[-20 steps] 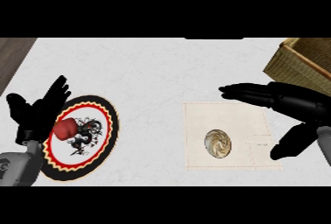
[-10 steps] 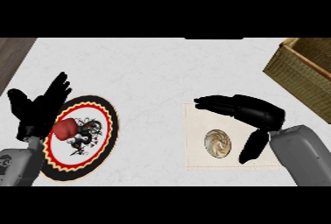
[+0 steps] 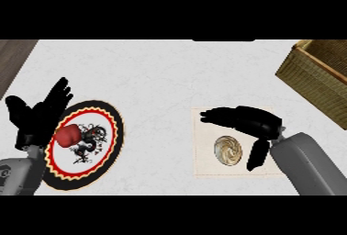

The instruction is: Pick the cupcake from the placemat and place it in the basket

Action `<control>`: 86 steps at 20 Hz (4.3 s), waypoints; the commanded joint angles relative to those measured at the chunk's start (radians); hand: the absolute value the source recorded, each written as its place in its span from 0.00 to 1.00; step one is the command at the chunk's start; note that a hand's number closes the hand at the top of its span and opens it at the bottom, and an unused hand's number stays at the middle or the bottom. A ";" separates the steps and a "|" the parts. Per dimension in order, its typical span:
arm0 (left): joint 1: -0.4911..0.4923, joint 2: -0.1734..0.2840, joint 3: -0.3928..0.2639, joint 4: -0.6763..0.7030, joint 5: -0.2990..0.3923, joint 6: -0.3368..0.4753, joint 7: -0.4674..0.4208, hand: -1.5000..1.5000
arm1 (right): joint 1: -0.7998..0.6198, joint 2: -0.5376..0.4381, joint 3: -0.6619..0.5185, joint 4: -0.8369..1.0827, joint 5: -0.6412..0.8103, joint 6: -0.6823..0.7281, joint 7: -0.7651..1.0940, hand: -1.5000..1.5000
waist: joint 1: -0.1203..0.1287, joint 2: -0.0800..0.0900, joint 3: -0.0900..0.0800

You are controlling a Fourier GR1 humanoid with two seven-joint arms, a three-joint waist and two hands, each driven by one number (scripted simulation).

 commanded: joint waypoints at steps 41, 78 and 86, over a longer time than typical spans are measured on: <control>0.014 -0.083 0.112 0.016 -0.119 -0.106 0.007 0.50 | 0.038 0.057 0.024 0.162 0.362 -0.201 -0.287 1.00 | -0.002 -0.001 0.000; -0.002 -0.094 0.108 -0.022 -0.112 -0.111 0.042 0.50 | -0.909 0.303 -0.390 0.266 0.460 -0.826 1.671 1.00 | 0.008 -0.003 -0.001; -0.027 -0.093 0.108 -0.037 -0.118 -0.111 0.044 0.50 | -1.073 0.156 -0.508 0.552 0.498 -0.895 1.587 1.00 | 0.028 0.007 -0.001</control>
